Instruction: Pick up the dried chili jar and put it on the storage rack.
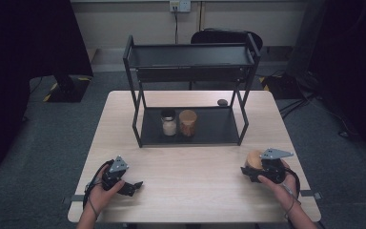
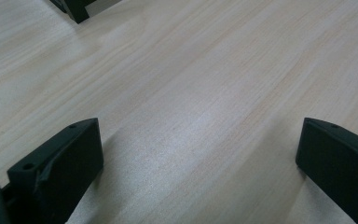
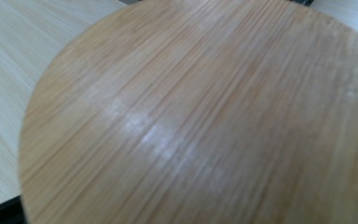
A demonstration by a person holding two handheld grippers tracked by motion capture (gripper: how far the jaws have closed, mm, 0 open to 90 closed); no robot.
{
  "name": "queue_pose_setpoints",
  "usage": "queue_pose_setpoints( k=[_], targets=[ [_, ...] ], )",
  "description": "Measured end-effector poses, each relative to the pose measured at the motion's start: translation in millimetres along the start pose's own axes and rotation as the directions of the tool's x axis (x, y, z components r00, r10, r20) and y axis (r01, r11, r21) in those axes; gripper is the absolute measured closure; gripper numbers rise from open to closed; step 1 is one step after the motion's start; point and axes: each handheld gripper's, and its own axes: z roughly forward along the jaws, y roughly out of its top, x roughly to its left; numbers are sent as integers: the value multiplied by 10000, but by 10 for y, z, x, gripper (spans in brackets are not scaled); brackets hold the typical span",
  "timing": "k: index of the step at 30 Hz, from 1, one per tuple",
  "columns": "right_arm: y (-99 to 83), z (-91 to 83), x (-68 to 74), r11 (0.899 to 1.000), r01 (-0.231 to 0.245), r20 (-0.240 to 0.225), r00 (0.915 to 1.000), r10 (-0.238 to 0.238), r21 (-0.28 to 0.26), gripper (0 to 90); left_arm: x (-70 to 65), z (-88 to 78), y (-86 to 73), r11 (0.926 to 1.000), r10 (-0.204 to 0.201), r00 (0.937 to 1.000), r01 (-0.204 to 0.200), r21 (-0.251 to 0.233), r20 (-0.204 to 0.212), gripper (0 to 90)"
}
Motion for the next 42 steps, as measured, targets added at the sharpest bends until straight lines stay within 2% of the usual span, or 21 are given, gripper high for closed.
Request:
queue_pose_setpoints(
  k=[27,42],
  targets=[
    [287,233,72,9988,478,-280,9985,-474,144,252,0,0,0,10000,1,10000,-1,0,0,1],
    [389,362,92,9987,502,-346,9982,-497,133,252,0,0,0,10000,1,10000,-1,-1,0,1]
  ],
)
